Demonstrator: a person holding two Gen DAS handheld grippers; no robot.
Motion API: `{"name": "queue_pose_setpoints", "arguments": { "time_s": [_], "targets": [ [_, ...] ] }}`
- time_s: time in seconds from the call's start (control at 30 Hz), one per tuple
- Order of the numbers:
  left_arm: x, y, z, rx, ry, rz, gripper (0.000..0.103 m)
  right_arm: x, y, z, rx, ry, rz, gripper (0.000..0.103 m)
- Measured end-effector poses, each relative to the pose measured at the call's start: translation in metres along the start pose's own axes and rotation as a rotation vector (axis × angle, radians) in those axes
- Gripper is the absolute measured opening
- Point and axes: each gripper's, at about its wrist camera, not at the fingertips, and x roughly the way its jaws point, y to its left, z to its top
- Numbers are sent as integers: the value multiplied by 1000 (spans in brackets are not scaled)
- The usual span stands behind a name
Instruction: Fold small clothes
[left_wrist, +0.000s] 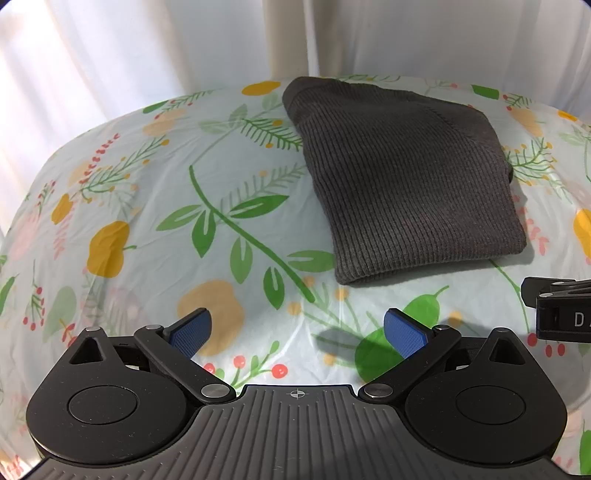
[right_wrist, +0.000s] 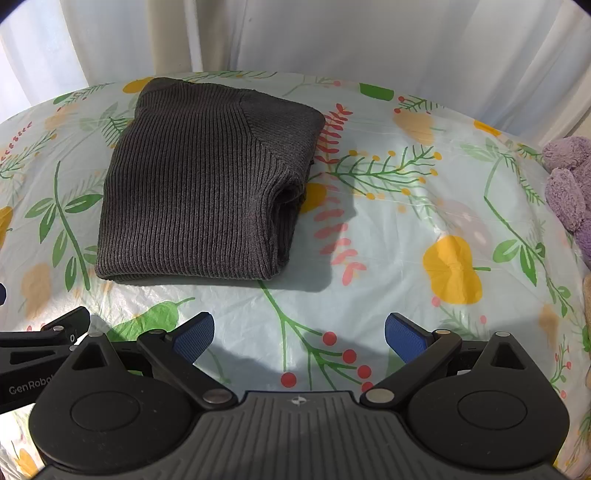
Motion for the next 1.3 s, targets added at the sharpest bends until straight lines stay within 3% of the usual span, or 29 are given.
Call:
{"name": "queue_pose_setpoints", "arguments": {
  "time_s": [1.3],
  "targets": [
    [0,-1,-1,-7,26,-29,102,-1,-4,-5,19,0,15,99]
  ]
}}
